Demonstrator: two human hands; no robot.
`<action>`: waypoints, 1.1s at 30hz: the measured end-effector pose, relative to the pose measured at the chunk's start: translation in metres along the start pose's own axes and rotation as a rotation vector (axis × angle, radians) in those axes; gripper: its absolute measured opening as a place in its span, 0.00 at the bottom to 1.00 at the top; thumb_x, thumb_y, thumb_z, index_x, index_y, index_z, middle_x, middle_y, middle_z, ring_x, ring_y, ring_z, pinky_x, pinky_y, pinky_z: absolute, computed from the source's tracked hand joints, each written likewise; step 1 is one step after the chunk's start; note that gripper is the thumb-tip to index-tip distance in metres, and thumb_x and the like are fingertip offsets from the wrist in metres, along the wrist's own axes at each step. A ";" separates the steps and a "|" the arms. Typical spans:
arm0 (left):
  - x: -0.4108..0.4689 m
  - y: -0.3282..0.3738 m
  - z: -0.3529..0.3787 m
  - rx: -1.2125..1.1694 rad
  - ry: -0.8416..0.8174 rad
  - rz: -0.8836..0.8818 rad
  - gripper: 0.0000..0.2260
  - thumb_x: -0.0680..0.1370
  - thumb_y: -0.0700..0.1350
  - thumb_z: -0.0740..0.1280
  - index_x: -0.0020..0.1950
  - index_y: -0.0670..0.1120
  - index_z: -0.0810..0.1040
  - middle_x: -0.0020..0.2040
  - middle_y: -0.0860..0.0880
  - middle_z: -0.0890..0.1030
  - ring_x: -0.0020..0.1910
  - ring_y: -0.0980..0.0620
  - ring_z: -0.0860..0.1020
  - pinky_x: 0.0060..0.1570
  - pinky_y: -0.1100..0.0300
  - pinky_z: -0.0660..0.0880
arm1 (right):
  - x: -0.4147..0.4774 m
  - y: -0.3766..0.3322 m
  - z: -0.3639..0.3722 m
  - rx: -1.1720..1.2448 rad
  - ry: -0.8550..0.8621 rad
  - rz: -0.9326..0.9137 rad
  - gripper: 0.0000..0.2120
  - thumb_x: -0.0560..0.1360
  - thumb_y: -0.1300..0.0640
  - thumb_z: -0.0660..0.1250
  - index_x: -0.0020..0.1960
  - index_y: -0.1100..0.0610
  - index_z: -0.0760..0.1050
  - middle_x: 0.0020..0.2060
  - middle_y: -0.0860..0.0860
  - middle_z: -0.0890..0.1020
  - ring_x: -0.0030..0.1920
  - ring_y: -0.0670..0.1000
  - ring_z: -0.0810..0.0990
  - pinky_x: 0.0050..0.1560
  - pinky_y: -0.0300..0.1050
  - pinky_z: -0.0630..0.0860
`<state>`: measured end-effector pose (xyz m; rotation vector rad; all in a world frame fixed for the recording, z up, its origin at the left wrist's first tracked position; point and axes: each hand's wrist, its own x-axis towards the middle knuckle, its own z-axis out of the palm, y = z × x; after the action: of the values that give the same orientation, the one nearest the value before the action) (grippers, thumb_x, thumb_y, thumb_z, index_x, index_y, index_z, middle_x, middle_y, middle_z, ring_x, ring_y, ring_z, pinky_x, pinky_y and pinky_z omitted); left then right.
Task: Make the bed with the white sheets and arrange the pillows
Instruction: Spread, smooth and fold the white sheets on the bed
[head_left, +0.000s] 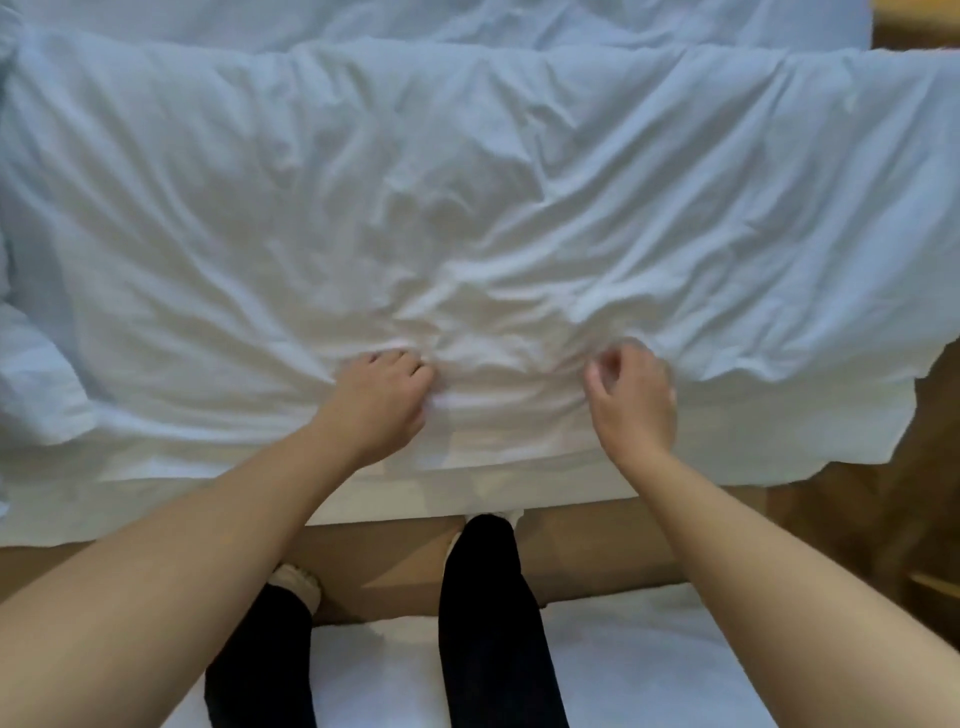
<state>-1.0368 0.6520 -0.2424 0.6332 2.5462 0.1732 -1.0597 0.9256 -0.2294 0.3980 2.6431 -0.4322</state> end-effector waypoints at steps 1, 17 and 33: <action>0.012 0.009 -0.003 0.004 0.091 -0.004 0.14 0.69 0.43 0.70 0.53 0.43 0.77 0.52 0.42 0.79 0.50 0.40 0.79 0.46 0.49 0.74 | 0.011 0.009 -0.009 0.037 0.094 0.152 0.17 0.78 0.45 0.62 0.61 0.54 0.72 0.59 0.53 0.74 0.60 0.56 0.72 0.59 0.56 0.68; 0.176 0.182 -0.008 0.076 -0.302 0.117 0.40 0.76 0.62 0.62 0.77 0.59 0.37 0.78 0.42 0.33 0.76 0.37 0.34 0.65 0.24 0.43 | 0.111 0.200 -0.046 0.789 0.200 1.211 0.69 0.40 0.27 0.75 0.75 0.40 0.48 0.75 0.60 0.58 0.71 0.69 0.62 0.66 0.74 0.61; 0.115 0.135 -0.103 -1.105 -0.118 -0.415 0.19 0.79 0.49 0.65 0.69 0.48 0.71 0.68 0.49 0.73 0.64 0.51 0.73 0.58 0.57 0.71 | 0.056 0.042 -0.098 0.643 0.433 0.299 0.10 0.66 0.63 0.70 0.47 0.63 0.79 0.44 0.59 0.83 0.50 0.58 0.81 0.50 0.40 0.71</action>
<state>-1.1221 0.8256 -0.1728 -0.2999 1.9640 1.2121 -1.1296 1.0105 -0.1805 1.1805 2.7084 -1.2104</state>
